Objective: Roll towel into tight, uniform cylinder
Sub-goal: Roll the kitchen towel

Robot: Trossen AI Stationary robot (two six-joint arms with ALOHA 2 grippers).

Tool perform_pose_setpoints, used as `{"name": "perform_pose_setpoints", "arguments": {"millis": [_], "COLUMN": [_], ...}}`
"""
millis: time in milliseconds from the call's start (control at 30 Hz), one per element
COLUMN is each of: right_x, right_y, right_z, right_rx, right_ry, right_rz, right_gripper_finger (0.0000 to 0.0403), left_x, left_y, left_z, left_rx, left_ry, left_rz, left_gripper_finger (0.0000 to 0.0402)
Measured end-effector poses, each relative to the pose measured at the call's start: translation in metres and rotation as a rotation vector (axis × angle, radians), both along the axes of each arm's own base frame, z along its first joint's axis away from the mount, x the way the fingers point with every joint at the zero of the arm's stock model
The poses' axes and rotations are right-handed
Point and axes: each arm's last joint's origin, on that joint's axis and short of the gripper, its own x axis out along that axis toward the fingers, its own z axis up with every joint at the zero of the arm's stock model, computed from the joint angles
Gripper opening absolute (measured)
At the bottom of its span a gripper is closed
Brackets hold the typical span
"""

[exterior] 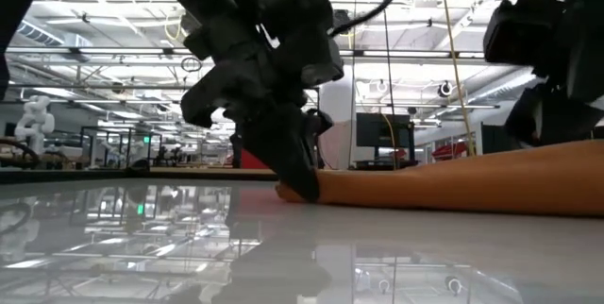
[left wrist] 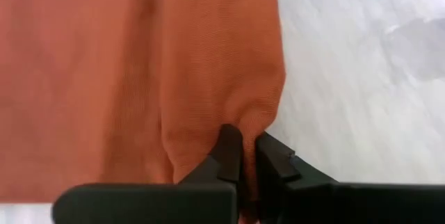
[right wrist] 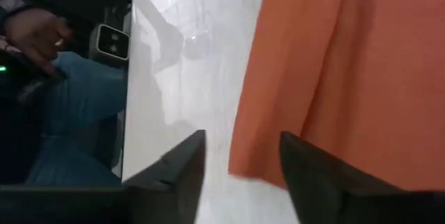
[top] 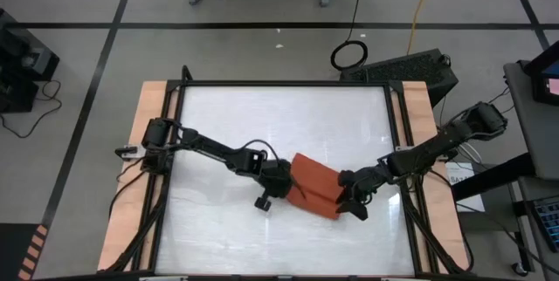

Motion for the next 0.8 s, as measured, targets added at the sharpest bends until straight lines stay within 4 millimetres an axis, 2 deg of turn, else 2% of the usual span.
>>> {"name": "perform_pose_setpoints", "arguments": {"millis": [167,367,633,800], "right_x": [-0.008,-0.014,-0.001,0.01], "right_y": [0.004,0.018,0.045,0.056], "right_z": [0.012,0.014,0.008,-0.007], "right_rx": [-0.08,-0.244,-0.575,-0.706], "right_ry": [-0.086,-0.174,-0.204,-0.163], "right_rz": [0.034,0.075,0.113,0.146], "right_gripper_finger": [0.0223,0.022,0.0211,0.021], "left_x": [-0.002,-0.005,-0.006,-0.006], "left_y": [0.03,0.059,0.059,0.055], "left_z": [-0.001,-0.002,0.001,0.003], "left_rx": [-0.191,-0.432,-0.644,-0.722], "left_ry": [0.085,0.176,0.25,0.283], "left_rz": [0.051,0.131,0.108,0.1], "left_gripper_finger": [0.0014,0.0013,0.0013,0.0013]}}
